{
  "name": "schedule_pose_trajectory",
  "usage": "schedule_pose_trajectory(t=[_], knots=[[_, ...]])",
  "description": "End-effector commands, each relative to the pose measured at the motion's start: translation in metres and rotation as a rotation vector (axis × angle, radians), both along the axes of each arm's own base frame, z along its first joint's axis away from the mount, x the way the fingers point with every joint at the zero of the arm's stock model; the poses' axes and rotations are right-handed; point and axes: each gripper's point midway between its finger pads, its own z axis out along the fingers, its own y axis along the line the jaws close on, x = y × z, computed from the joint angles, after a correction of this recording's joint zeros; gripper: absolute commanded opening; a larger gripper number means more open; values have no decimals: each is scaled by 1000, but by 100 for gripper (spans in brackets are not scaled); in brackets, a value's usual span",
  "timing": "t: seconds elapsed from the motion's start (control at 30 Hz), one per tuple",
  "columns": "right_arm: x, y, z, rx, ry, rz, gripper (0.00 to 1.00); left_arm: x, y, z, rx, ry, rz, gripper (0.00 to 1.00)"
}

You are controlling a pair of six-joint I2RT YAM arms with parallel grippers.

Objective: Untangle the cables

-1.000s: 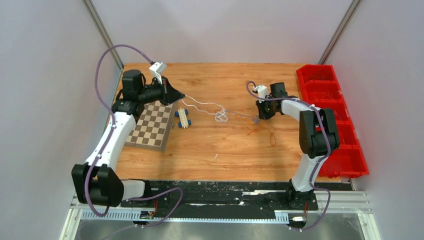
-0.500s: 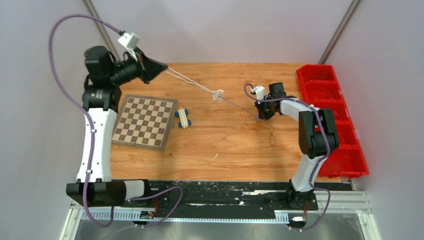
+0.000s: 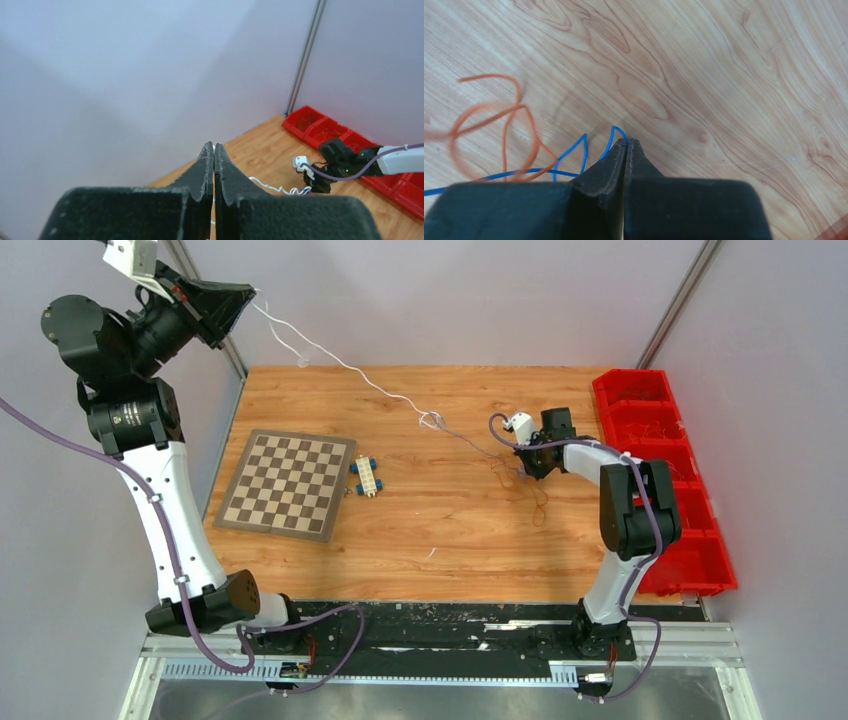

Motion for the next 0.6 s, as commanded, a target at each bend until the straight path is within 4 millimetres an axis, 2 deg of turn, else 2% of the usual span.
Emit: schedule_pose_trajectory(t=[0.0,0.1,0.13,0.27,0.47,0.57], knots=[[-29,-26,-28,-108,101,-17,0,-11,12,46,-14,-131,43,0],[-35,-32,-33,-132,106,-8,0,-15,30,72,-94,-160,77,0],[-35,-34,-34,-138,104,-9,0,-8,46,77,-111,-174,115,0],[-39,-44,-38,-154,104,-15,0,-7,73,98,-165,-206,174,0],[-40,-51,-40,-162,104,-17,0,-10,89,115,-163,-274,245,0],[-38,-43,-32,-123,95,-7,0,-8,82,105,-189,-228,174,0]])
